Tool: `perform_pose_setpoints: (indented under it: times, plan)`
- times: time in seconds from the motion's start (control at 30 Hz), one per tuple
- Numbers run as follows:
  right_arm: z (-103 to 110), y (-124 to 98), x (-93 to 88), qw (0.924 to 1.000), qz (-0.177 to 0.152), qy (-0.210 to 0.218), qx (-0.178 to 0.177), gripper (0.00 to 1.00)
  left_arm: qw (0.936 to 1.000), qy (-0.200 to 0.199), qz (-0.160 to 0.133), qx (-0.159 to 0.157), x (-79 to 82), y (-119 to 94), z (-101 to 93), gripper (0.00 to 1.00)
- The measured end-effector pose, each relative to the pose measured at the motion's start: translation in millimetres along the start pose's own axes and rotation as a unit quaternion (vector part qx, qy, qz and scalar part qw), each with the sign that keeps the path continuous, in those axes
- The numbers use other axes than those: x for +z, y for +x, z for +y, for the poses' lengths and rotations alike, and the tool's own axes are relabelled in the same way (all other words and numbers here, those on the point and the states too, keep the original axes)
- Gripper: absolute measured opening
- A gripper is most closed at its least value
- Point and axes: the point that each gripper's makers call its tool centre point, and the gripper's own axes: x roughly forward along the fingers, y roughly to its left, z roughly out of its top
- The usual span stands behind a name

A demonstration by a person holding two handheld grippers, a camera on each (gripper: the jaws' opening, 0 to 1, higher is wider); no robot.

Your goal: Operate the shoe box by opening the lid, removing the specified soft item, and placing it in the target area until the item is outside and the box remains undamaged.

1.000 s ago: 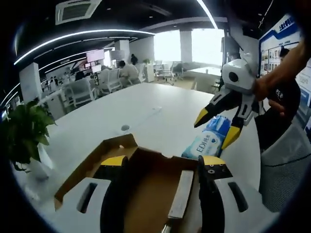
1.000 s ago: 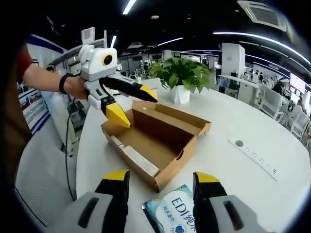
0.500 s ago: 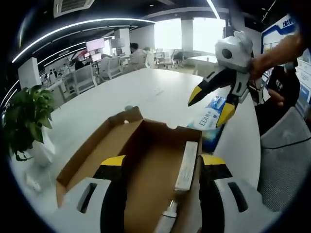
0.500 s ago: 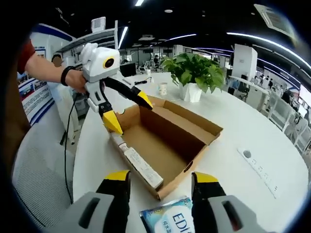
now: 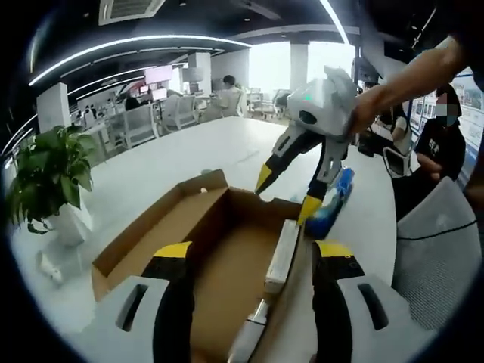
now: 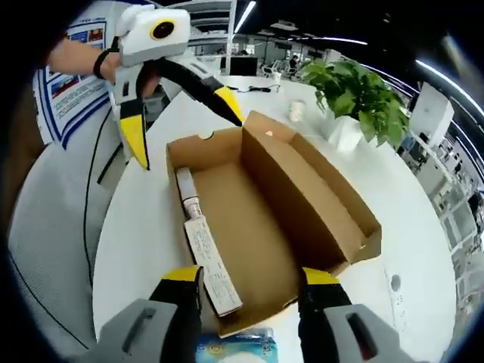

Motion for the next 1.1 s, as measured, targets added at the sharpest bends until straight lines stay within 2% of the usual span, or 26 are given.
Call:
perform_pose_setpoints:
  times: [0.13, 0.17, 0.27, 0.53, 0.6, 0.67, 0.8, 0.97, 1.1]
  plan:
    - [7, 11, -1.2, 0.9985, 0.031, -0.03, 0.032, 0.51, 1.0, -0.002, -0.006, 0.002, 1.0, -7, -1.6, 0.64]
    - [6, 15, -2.5, 0.9968, 0.044, -0.058, 0.033, 0.51, 1.0, -0.002, -0.008, 0.002, 1.3, -8, -2.4, 0.64]
    - [11, 20, -1.5, 0.9929, 0.062, -0.087, 0.053, 0.49, 0.9999, -0.003, -0.011, 0.003, 0.4, -14, -5.6, 0.65]
    - [16, 37, 0.5, 0.977, 0.11, -0.157, 0.093, 0.49, 0.9999, -0.009, -0.01, 0.007, -6.4, -25, -6.2, 0.65]
    - [14, 44, 0.6, 0.9748, 0.111, -0.163, 0.105, 0.49, 0.9999, -0.01, -0.011, 0.009, -6.2, -27, -5.3, 0.65]
    - [11, 45, 7.5, 0.9758, 0.103, -0.169, 0.094, 0.53, 0.9998, -0.011, -0.013, 0.01, -5.8, -29, -4.9, 0.64]
    - [10, 45, 10.6, 0.9752, 0.102, -0.174, 0.091, 0.53, 0.9997, -0.012, -0.014, 0.012, -7.9, -32, -5.6, 0.64]
    - [7, 41, 11.0, 0.9752, 0.1, -0.18, 0.081, 0.48, 0.9997, -0.016, -0.013, 0.015, -13.1, -35, -5.0, 0.64]
    - [15, 39, 8.1, 0.9737, 0.104, -0.178, 0.098, 0.49, 0.9995, -0.02, -0.015, 0.018, -15.2, -39, -4.6, 0.64]
